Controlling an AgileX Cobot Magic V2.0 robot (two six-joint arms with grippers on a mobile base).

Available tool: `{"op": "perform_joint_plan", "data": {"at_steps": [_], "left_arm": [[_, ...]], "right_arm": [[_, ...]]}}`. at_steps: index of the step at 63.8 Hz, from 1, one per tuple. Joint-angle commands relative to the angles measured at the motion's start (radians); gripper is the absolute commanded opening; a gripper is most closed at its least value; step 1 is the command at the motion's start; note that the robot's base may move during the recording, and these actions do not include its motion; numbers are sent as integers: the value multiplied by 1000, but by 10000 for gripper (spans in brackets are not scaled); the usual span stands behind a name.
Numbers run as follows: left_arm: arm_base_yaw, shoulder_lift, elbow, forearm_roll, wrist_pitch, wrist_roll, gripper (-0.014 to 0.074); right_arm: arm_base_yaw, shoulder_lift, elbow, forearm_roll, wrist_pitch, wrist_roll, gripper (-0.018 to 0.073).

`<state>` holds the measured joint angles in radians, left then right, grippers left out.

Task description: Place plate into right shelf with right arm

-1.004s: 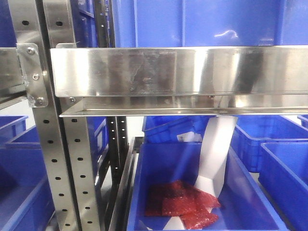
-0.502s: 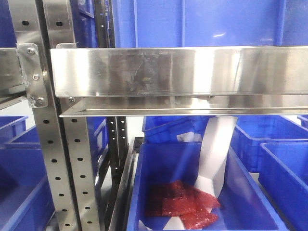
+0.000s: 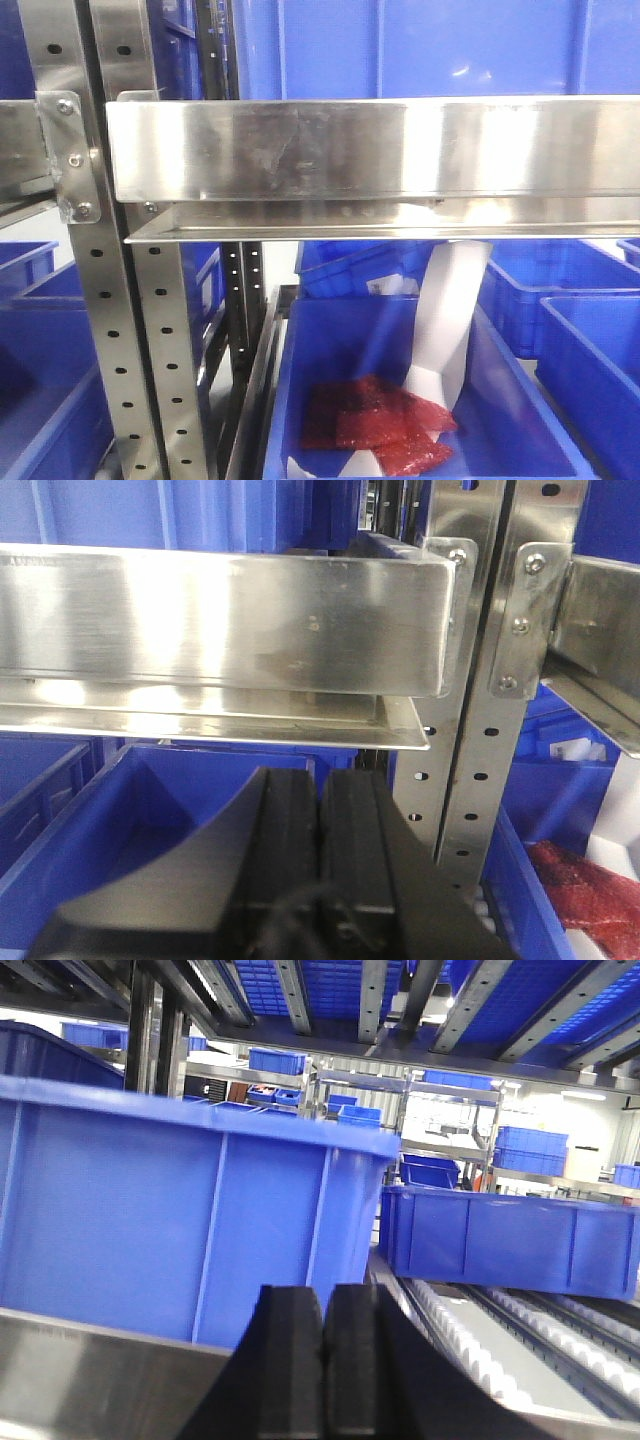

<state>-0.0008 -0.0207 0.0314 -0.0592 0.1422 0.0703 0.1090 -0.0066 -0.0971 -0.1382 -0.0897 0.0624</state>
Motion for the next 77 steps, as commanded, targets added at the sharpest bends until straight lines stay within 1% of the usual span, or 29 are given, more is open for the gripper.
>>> {"op": "perform_joint_plan", "data": {"at_steps": [1,41,51,55,57,60,64,66,74,77], "left_arm": [[-6,-2,8,-4,-85,3,-47],[-6,-2,8,-4,-85,3,-47],[-6,-2,8,-4,-85,3,-47],[-6,-2,8,-4,-85,3,-47],[-6,-2,8,-4,-85,3,-47],[-6,-2,8,-4,-85,3,-47],[-6,-2,8,-4,-85,3,-47],[-6,-2,8,-4,-85,3,-47],[-6,-2,8,-4,-85,3,-47],[-6,-2,8,-4,-85,3,-47]], "right_arm": [[-4,20,-17,3,-97,-8,49],[-4,26,-17,2,-89,-8,49],[-4,26,16,3,-100,-8,49],[-4,26,51,47,-101,-8,49],[-4,26,66,83,-101,-8,49],[-4,26,95,165,-104,-8,49],[-4,18,122,213,-100,-9,49],[-4,10,119,212,-53,-10,49],[-4,-18,119,154,-15,-11,49],[-4,-18,119,147,-15,-11,49]]}}
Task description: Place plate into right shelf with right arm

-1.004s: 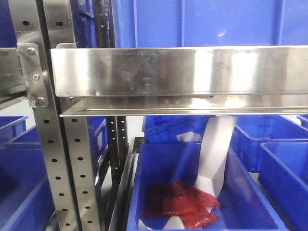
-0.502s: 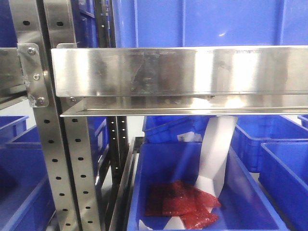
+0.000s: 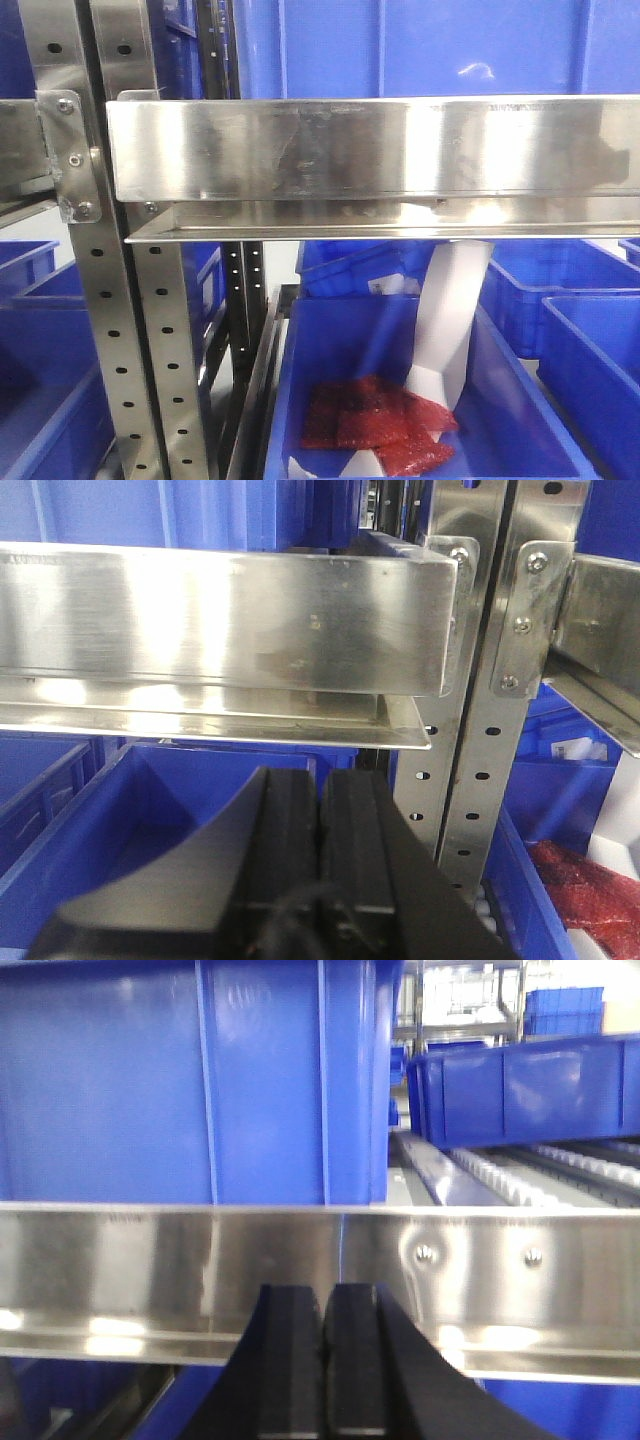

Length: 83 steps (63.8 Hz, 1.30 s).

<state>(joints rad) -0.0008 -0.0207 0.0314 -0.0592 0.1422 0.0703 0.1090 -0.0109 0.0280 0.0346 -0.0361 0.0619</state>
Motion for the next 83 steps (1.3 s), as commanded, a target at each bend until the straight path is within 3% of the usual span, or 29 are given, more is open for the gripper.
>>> {"op": "perform_joint_plan", "data": {"at_steps": [1,83], "left_arm": [[-6,-2,8,-4,-85,3,-47],[-6,-2,8,-4,-85,3,-47]], "right_arm": [[-4,-13,-6,-25,-69,-10,49],[-4,-13,-6,-25,-68,-10,46]]}}
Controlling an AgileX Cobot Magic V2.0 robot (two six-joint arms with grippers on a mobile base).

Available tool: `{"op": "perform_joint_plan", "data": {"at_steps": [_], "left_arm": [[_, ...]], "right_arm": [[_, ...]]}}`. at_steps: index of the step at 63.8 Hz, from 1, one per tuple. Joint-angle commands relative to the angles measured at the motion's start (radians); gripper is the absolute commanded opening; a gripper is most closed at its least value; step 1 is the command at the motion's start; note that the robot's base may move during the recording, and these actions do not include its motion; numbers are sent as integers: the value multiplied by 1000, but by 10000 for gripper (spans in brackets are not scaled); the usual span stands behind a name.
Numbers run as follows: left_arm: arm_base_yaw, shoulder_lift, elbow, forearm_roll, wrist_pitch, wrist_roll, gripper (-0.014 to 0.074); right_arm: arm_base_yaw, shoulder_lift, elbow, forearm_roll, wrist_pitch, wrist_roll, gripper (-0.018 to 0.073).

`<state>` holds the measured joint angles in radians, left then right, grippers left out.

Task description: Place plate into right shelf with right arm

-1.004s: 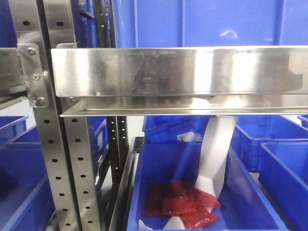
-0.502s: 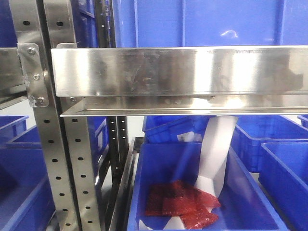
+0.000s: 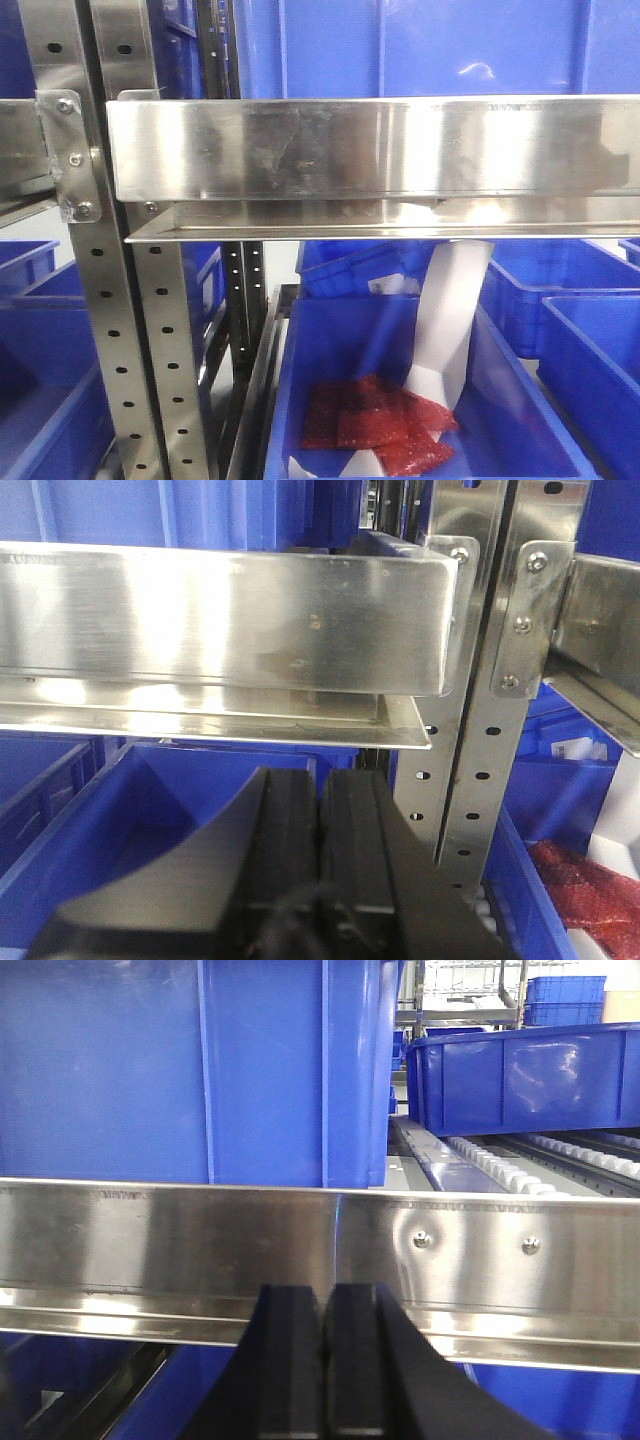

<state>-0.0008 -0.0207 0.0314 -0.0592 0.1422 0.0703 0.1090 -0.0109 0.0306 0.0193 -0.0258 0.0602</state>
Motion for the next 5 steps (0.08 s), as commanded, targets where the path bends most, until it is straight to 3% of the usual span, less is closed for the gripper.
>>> {"op": "perform_joint_plan", "data": {"at_steps": [1,5], "left_arm": [[-6,-2,8,-4,-85,3,-47],[-6,-2,8,-4,-85,3,-47]], "right_arm": [[-4,-13,-9,-10,-78,-8,46],[-4,-13,-9,-10,-78,-8,46]]}}
